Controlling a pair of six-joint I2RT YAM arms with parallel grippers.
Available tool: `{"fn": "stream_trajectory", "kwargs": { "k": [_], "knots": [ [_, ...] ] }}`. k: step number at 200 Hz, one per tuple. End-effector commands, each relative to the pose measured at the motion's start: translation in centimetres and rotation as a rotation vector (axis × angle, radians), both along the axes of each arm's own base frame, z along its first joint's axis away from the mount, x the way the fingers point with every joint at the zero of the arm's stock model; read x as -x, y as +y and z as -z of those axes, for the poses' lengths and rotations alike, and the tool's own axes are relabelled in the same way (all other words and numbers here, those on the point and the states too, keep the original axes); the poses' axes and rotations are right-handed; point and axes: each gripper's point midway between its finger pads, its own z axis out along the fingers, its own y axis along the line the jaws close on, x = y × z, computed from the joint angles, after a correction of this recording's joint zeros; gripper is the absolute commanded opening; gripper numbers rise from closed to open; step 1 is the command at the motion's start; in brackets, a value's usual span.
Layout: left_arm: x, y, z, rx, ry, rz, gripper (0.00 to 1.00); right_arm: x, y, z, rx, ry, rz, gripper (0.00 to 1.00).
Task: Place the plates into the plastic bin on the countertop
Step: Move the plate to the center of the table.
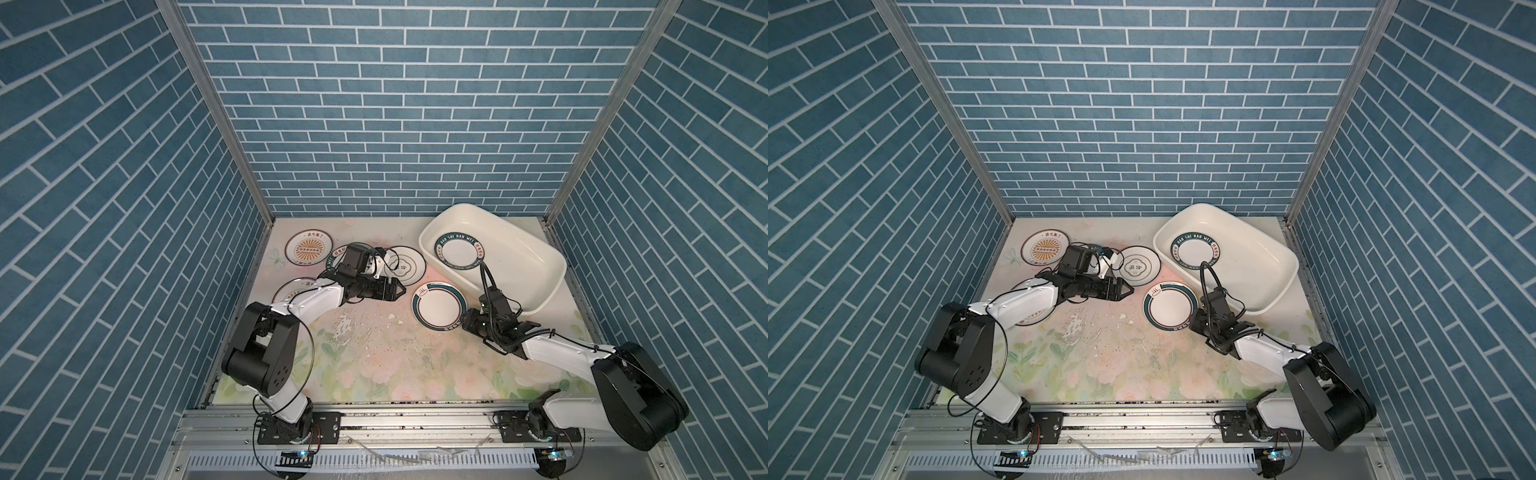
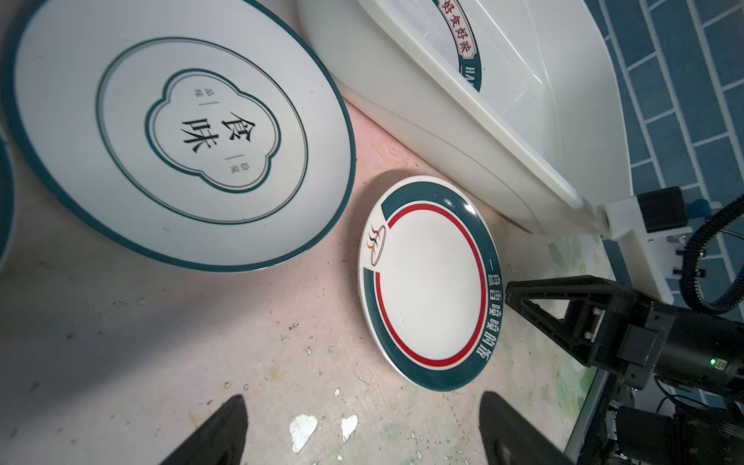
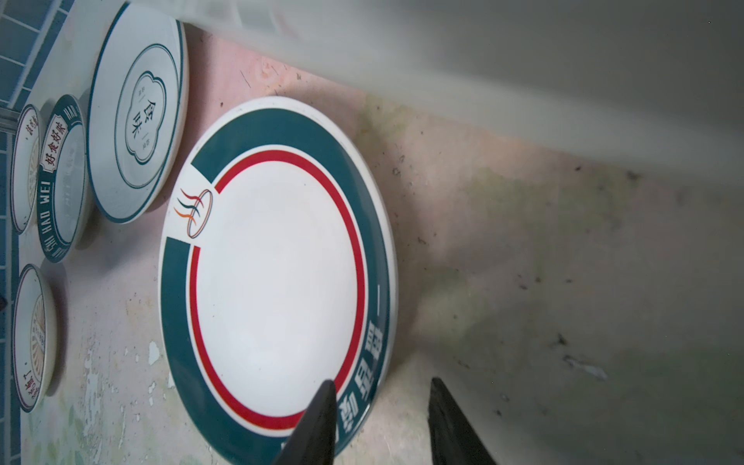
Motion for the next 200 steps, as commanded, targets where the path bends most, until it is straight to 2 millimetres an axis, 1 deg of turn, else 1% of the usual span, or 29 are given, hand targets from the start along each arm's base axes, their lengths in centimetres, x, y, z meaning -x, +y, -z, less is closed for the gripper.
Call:
{"fn": "stream_trajectory", "kwargs": {
  "k": [1,49,84,101,137,167,176,185,200],
  "knots": [
    [-0.5,-1.2,0.1,0.01,-0.027,-0.001,0.91,-1.0,0.5,-0.4,-0.021,-0.007,0.04,0.39],
    [-0.5,-2.2,2.1,-0.009,0.012,-0.003,0.91,-1.2,1.2,0.6,-0.026,0.004,0.033,0.39],
    [-0.9,-2.6,3.6,-0.023,0.031,-0.015,0.91,-1.4,2.5,0.8,-0.04,0.012,-0.004,0.39],
    [-1.2,-2.8,3.6,-0.015,0.029,-0.019,0.9,-1.4,3.3,0.8,-0.047,0.013,-0.029,0.38],
    [-1.2,-2.7,3.7,-0.026,0.023,-0.018,0.91,-0.7,4.6,1.2,-0.053,0.022,-0.078,0.37],
    [-1.2,-2.3,3.5,-0.045,-0.002,-0.013,0.9,-0.2,6.2,1.0,-0.049,0.013,-0.143,0.37],
    [-1.2,-2.2,3.4,-0.055,-0.011,-0.013,0.91,0.3,6.9,1.0,-0.067,0.028,-0.178,0.37],
    [-1.2,-2.0,3.2,-0.064,-0.022,-0.014,0.9,0.5,7.0,1.0,-0.064,0.031,-0.178,0.37],
    [-1.2,-1.7,2.9,-0.07,-0.037,-0.018,0.91,0.8,6.2,1.3,-0.056,0.04,-0.138,0.37]
  ]
}}
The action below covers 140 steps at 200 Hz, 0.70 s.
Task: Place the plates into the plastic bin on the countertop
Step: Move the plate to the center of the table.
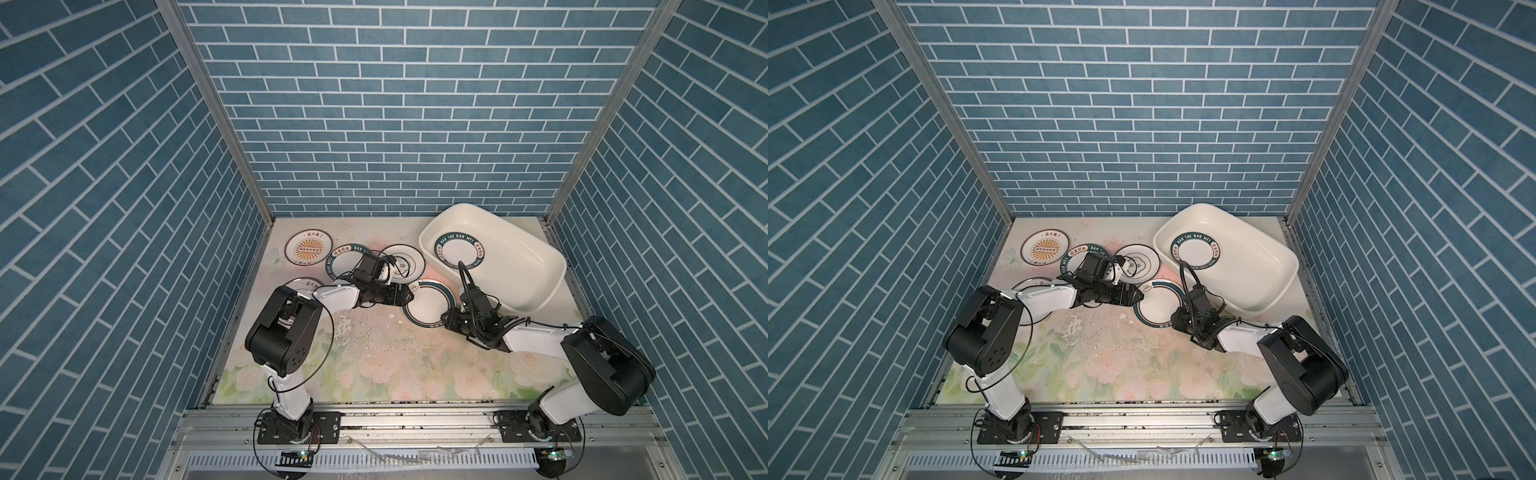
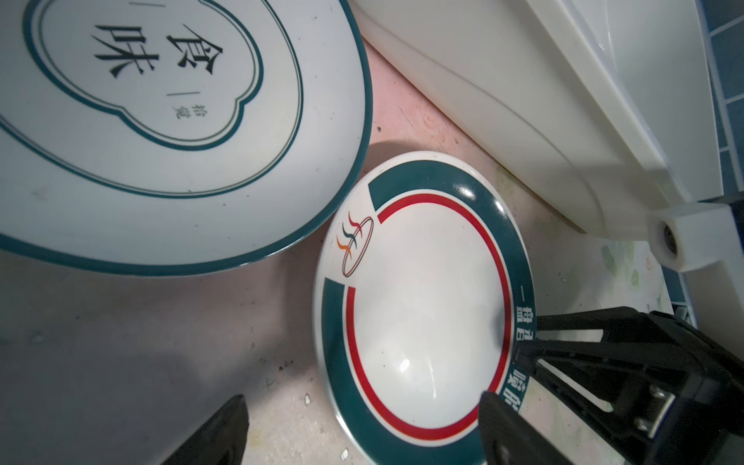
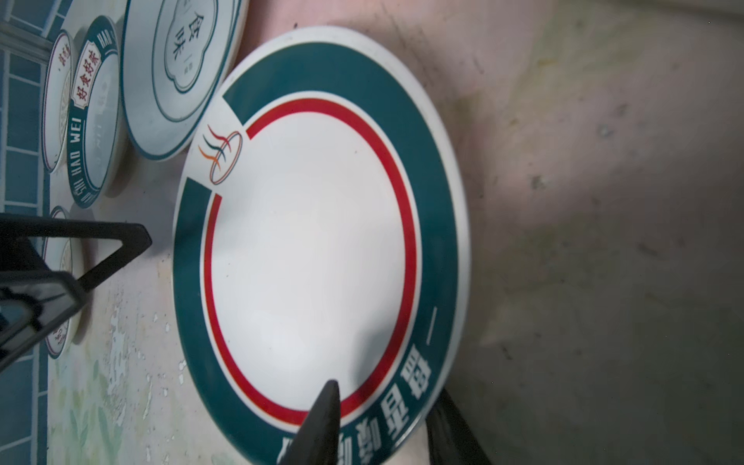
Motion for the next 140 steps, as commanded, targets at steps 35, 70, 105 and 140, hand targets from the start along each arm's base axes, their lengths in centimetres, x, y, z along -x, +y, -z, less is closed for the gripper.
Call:
{"fn": "stream_trajectory", "kwargs": {
  "k": [35,70,105,140],
  "knots": [
    [-0.5,0.4,-1.9,-0.019,-0.082,0.004,0.91,0.2,-0.7,0.3,0.013,0.026,0.066,0.38],
    [-0.5,0.2,-1.5,-0.015,-0.067,-0.001,0.91,-0.5,-1.2,0.3,0.025,0.02,0.128,0.38],
    [-0.7,-0.3,-1.2,0.004,-0.048,0.004,0.91,-0.9,-1.4,0.5,0.029,0.022,0.155,0.39],
    [-0.9,-0.9,0.0,0.014,-0.009,0.011,0.9,-1.2,0.2,1.0,-0.031,0.032,0.12,0.38]
  ]
}}
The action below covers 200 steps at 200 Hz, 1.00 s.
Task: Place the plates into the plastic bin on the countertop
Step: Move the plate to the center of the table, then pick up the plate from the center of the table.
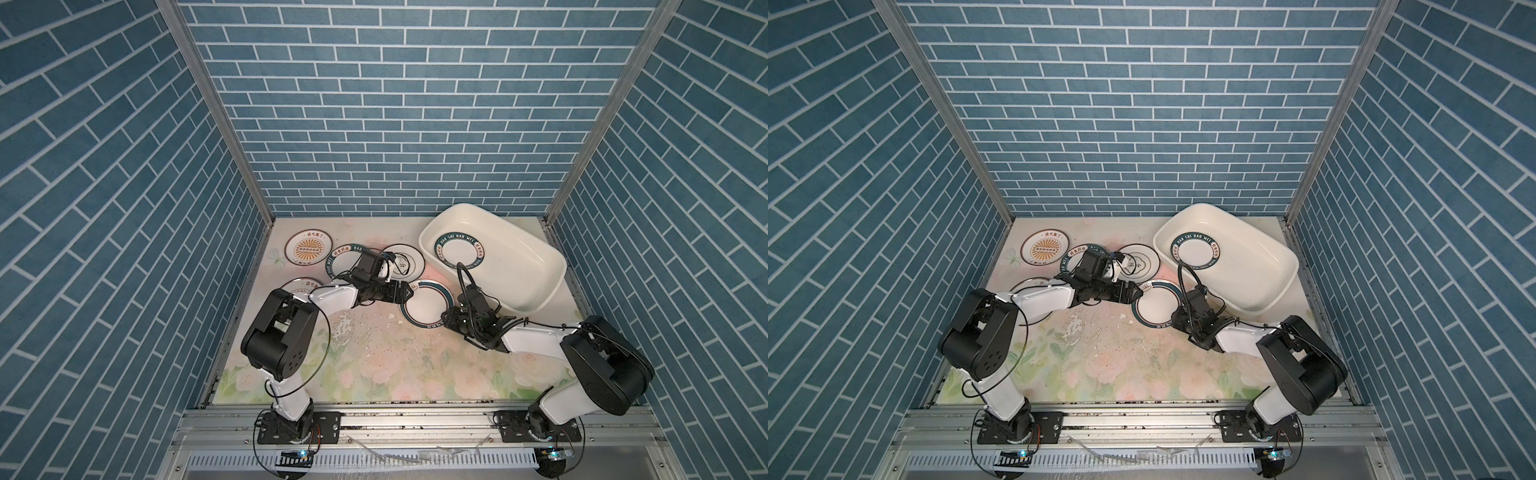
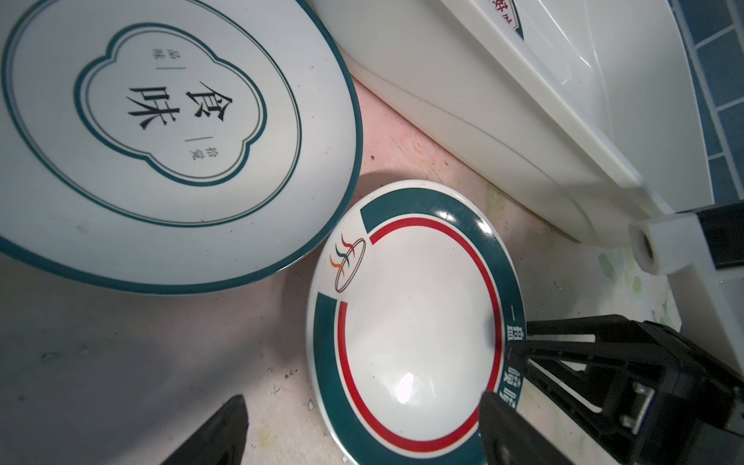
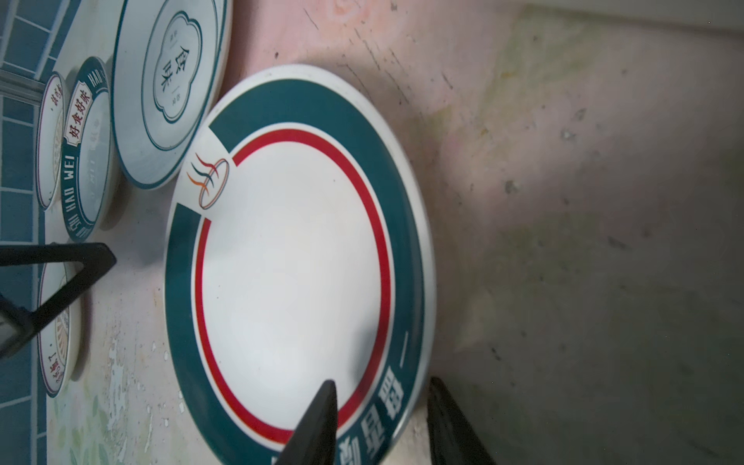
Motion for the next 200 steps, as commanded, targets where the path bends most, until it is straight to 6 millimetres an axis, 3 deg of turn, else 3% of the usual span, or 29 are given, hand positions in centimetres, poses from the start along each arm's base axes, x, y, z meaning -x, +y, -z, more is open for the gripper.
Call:
{"fn": "stream_trajectory", "kwargs": {
  "k": [1,68,135,200],
  "knots": [
    [-0.3,-0.8,0.8,0.015,0.031,0.012,0.9,-0.2,0.7,1.0,-0.033,0.035,0.019,0.38],
    [-0.3,-1.4,1.3,0.036,0.051,0.032,0.9,0.1,2.5,1.1,-0.085,0.043,-0.065,0.38],
    [2.1,-0.6,-0.2,0.041,0.038,0.081,0.89,0.2,4.7,0.7,-0.153,0.052,-0.148,0.37],
    [3.9,0.3,0.2,0.021,0.06,0.091,0.89,0.3,5.9,0.7,-0.183,0.074,-0.191,0.37]
  ]
}}
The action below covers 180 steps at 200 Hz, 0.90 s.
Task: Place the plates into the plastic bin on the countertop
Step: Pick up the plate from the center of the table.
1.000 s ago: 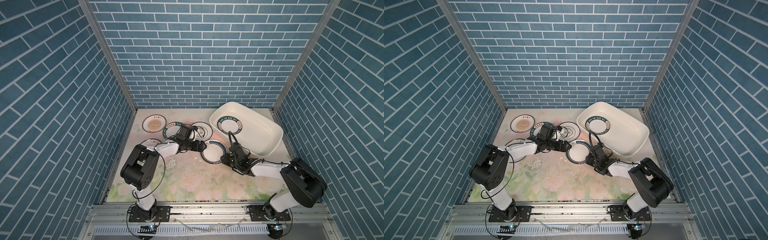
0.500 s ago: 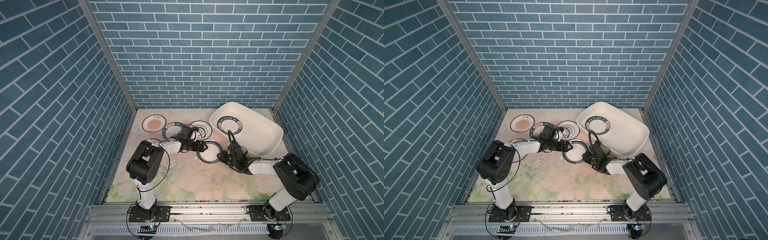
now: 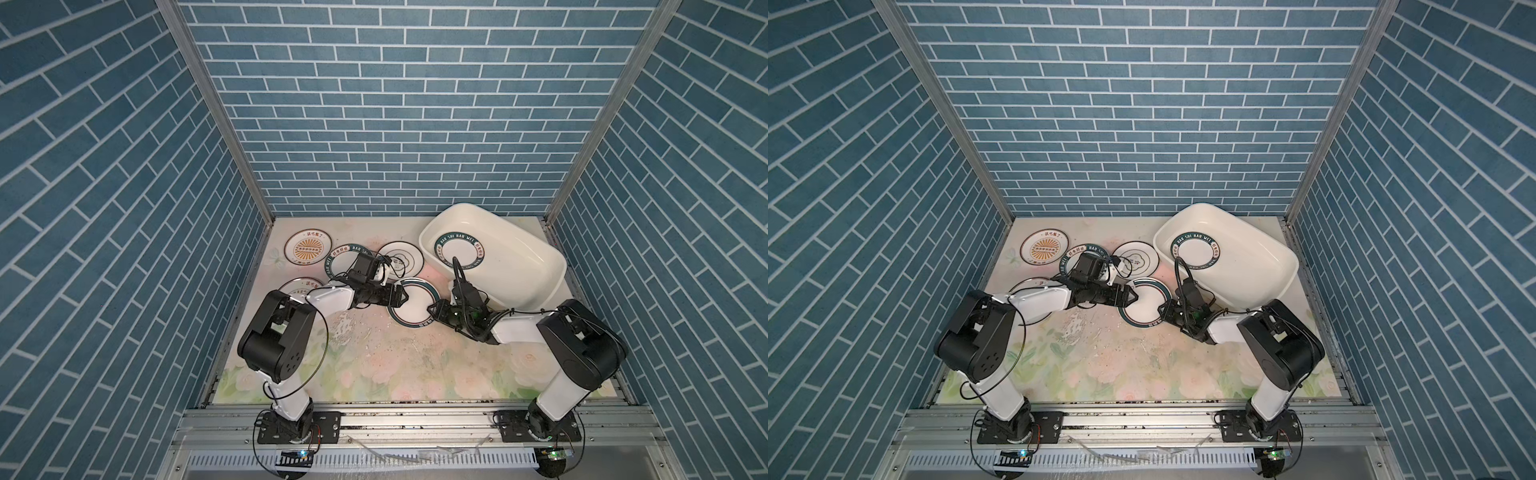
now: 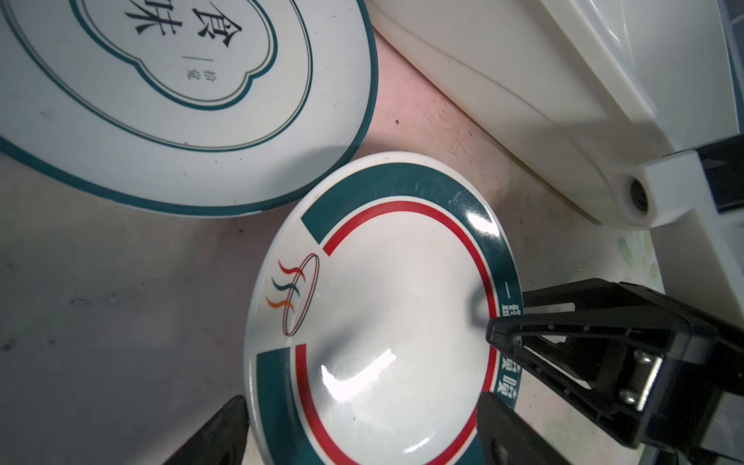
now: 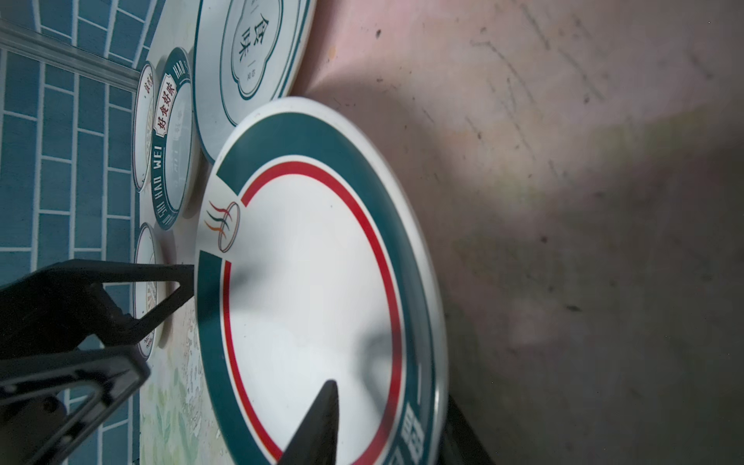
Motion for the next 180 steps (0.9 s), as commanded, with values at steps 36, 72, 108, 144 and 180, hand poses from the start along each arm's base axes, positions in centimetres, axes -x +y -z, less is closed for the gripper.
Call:
{"fn": "stream_trajectory", "kwargs": {
  "k": [36,72,108,144,180],
  "knots": [
    [3.0,-0.8,0.3,0.039,0.041,0.074,0.89,1.7,1.5,1.0,-0.019,0.07,-0.092,0.37],
    [3.4,-0.6,0.6,0.033,0.04,0.07,0.9,2.1,1.6,1.0,-0.028,0.075,-0.101,0.37],
    [3.5,-0.3,1.1,0.011,0.033,0.069,0.91,2.3,1.3,1.2,-0.031,0.076,-0.096,0.37],
    [3.5,-0.3,1.3,0.009,0.029,0.075,0.91,2.1,1.9,0.9,-0.076,0.066,-0.098,0.37],
    [3.6,-0.5,1.4,0.018,0.036,0.084,0.91,1.6,3.1,0.3,-0.14,0.055,-0.11,0.36]
  ]
}}
